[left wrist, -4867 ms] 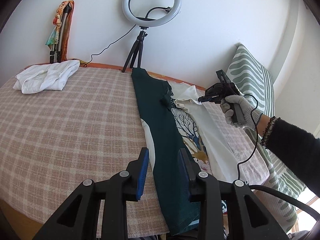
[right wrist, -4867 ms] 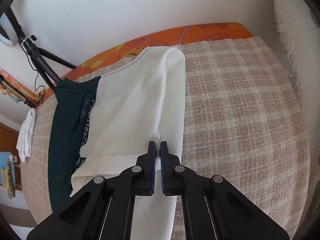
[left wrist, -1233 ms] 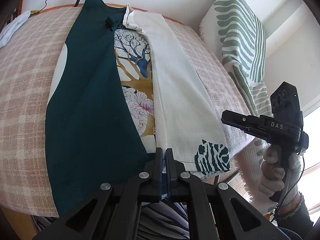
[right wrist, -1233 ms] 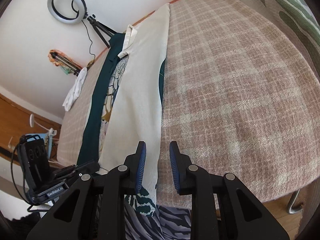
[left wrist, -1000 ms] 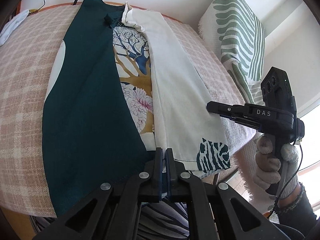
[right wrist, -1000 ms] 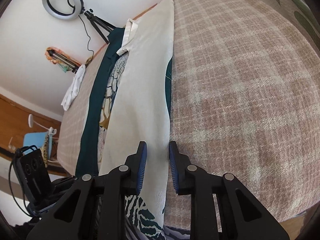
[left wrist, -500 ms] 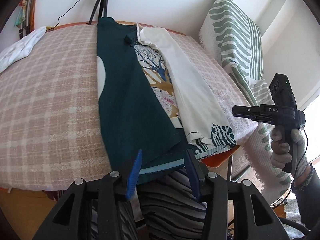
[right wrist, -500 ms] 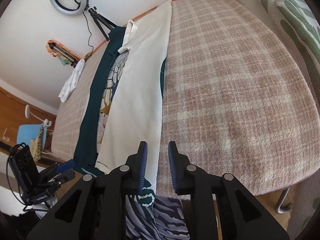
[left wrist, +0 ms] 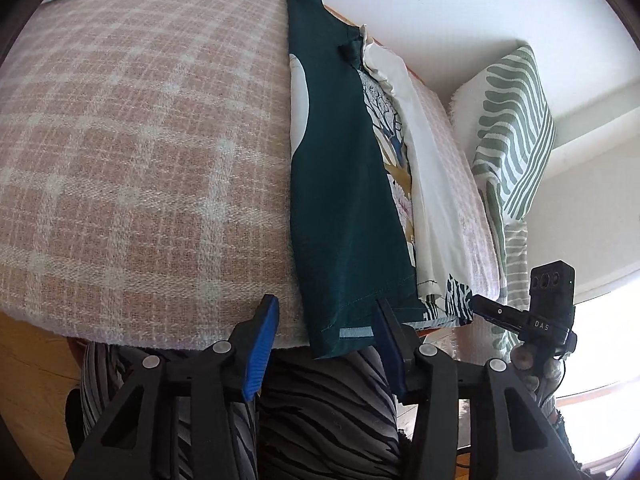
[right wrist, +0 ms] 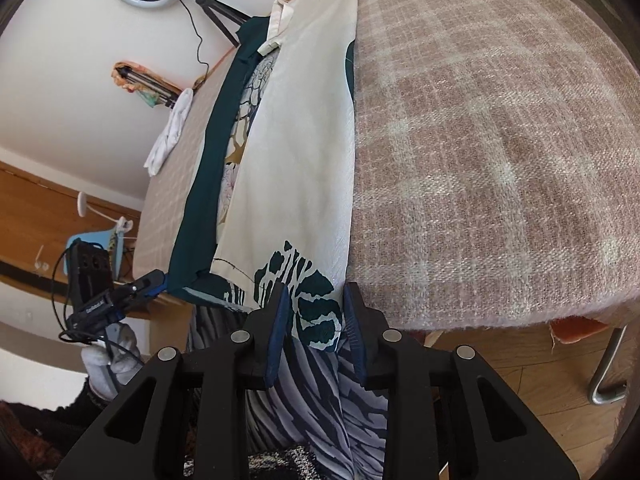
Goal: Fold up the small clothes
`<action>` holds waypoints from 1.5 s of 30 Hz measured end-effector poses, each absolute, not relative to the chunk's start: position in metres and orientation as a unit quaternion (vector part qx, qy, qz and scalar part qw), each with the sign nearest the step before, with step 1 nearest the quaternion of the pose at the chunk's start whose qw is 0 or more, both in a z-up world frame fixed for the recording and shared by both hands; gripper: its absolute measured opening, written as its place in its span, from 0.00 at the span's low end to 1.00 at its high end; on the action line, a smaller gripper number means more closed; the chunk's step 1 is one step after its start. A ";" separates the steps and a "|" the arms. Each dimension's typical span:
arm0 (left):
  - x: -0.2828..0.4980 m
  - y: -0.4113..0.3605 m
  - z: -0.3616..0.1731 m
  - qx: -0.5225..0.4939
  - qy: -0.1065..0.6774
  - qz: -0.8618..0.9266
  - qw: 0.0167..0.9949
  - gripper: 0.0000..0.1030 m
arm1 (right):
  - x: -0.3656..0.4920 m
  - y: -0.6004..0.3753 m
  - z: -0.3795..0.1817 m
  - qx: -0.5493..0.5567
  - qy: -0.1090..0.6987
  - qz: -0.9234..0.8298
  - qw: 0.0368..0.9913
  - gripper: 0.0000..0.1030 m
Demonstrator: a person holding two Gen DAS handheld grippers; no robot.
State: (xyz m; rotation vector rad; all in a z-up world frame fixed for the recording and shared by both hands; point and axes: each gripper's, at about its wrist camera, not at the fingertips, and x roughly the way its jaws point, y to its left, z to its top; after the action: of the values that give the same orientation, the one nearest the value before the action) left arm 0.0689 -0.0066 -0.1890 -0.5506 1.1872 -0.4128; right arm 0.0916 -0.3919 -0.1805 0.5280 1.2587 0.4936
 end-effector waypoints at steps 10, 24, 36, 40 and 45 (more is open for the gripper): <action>0.072 -0.022 -0.186 -0.218 0.551 -0.202 0.780 0.01 | 0.098 -0.383 -0.179 0.264 0.574 0.254 0.732 0.03; 0.129 -0.006 -0.140 -0.228 0.490 -0.225 0.811 0.00 | 0.149 -0.397 -0.129 0.321 0.487 0.255 0.771 0.01; 0.228 -0.006 -0.143 -0.206 0.480 -0.201 0.829 0.00 | 0.248 -0.391 -0.124 0.301 0.484 0.210 0.794 0.01; 0.252 -0.005 -0.155 -0.203 0.483 -0.189 0.831 0.00 | 0.269 -0.391 -0.139 0.294 0.498 0.186 0.795 0.01; 0.271 -0.010 -0.168 -0.190 0.491 -0.179 0.831 0.00 | 0.287 -0.391 -0.152 0.279 0.511 0.162 0.797 0.01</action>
State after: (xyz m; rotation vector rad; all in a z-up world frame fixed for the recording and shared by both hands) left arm 0.2715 -0.0100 -0.1685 -0.4022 1.0411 -0.3801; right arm 0.2868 -0.3915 -0.1522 0.5999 1.0970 0.3487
